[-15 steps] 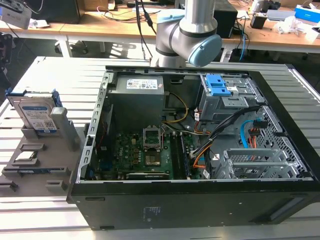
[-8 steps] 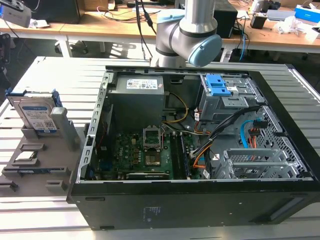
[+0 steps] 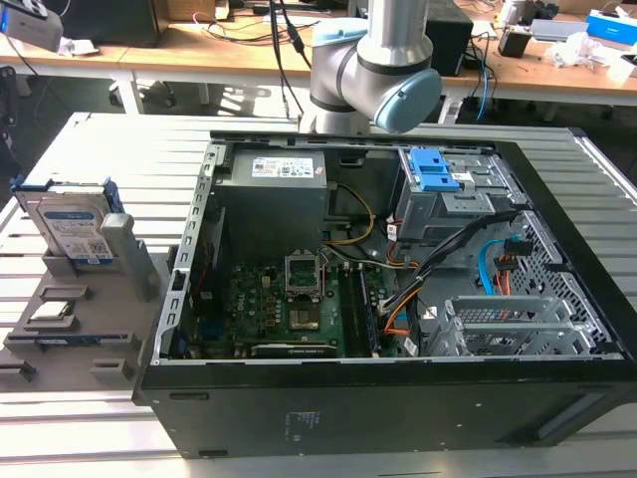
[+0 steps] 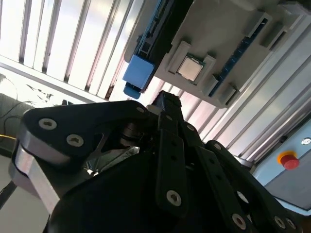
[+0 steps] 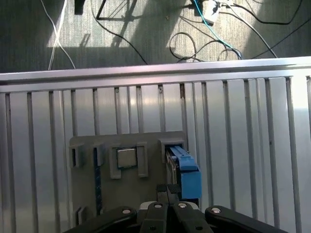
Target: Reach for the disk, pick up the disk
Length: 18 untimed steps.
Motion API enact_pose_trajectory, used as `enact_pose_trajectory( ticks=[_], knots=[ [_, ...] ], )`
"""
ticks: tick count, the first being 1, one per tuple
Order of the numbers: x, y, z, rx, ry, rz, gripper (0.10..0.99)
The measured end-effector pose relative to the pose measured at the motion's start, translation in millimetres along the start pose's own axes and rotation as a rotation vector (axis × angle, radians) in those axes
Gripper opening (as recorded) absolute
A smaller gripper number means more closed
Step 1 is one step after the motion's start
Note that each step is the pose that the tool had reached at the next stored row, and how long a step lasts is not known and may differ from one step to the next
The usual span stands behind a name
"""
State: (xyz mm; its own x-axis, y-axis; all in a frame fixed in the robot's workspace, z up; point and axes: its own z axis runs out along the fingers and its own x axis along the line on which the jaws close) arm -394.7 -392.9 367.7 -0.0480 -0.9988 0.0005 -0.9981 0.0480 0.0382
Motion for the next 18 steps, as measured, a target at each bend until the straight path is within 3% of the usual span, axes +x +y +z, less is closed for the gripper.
enact_pose_trajectory(
  ticks=[5,13,17,18],
  knots=[
    [0.0,0.0,0.0,0.0,0.0019,-0.051,0.106],
    [0.0,0.0,0.0,0.0,0.0021,-0.054,0.114],
    [0.0,0.0,0.0,0.0,0.0022,-0.056,0.357],
    [0.0,0.0,0.0,0.0,0.0021,-0.056,0.357]
  ],
)
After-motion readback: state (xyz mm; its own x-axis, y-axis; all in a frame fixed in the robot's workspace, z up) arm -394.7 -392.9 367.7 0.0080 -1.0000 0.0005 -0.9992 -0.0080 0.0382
